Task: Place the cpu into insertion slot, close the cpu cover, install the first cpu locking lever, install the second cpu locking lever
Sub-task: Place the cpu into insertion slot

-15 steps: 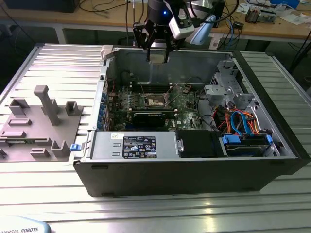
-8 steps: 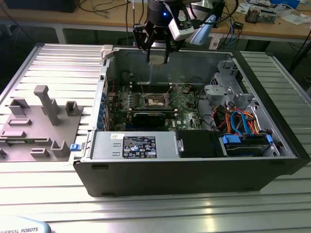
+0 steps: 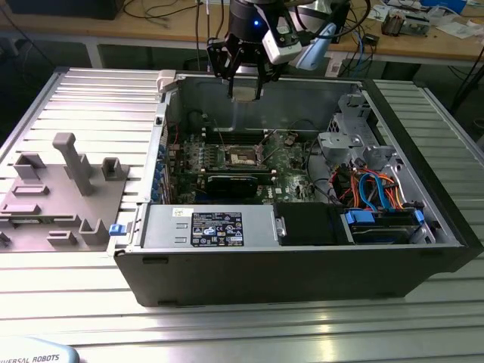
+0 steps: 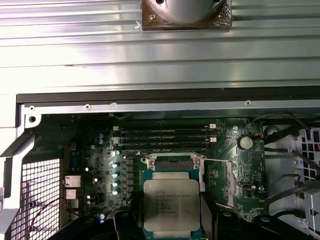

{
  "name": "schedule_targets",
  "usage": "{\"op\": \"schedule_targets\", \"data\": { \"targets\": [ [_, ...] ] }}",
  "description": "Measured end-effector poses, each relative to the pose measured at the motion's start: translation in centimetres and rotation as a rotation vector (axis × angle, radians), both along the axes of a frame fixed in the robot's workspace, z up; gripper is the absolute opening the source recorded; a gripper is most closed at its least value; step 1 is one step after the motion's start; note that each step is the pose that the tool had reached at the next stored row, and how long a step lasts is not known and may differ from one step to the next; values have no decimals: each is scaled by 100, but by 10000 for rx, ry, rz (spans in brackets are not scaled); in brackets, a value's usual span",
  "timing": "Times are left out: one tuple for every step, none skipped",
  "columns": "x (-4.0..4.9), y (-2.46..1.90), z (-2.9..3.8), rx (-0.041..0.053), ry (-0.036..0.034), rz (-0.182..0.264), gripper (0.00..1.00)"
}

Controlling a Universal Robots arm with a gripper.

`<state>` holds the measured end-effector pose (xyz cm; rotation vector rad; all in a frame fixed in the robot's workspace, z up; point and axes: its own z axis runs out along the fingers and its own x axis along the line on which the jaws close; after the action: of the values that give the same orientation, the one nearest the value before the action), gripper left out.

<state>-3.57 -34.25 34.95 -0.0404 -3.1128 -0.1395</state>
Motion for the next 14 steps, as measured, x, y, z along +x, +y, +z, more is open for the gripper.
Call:
{"op": "schedule_targets", "data": {
  "targets": [
    [0, 0, -2, 0, 1, 0, 54],
    [0, 0, -4, 0, 2, 0, 54],
    [0, 0, -19, 0, 13, 0, 54],
    [0, -2, -30, 0, 26, 0, 54],
    [0, -3, -31, 0, 26, 0, 54],
    [0, -3, -32, 0, 27, 0, 54],
    [0, -3, -35, 0, 28, -1, 54],
    [0, -3, -36, 0, 29, 0, 54],
    [0, -3, -67, 0, 56, 0, 54],
    [0, -3, -86, 0, 84, 0, 54],
    [0, -3, -86, 0, 84, 0, 54],
    [0, -3, -87, 0, 85, 0, 54],
    [0, -3, -89, 1, 85, 0, 54],
    [0, -3, -91, 1, 86, 0, 54]
  ]
}}
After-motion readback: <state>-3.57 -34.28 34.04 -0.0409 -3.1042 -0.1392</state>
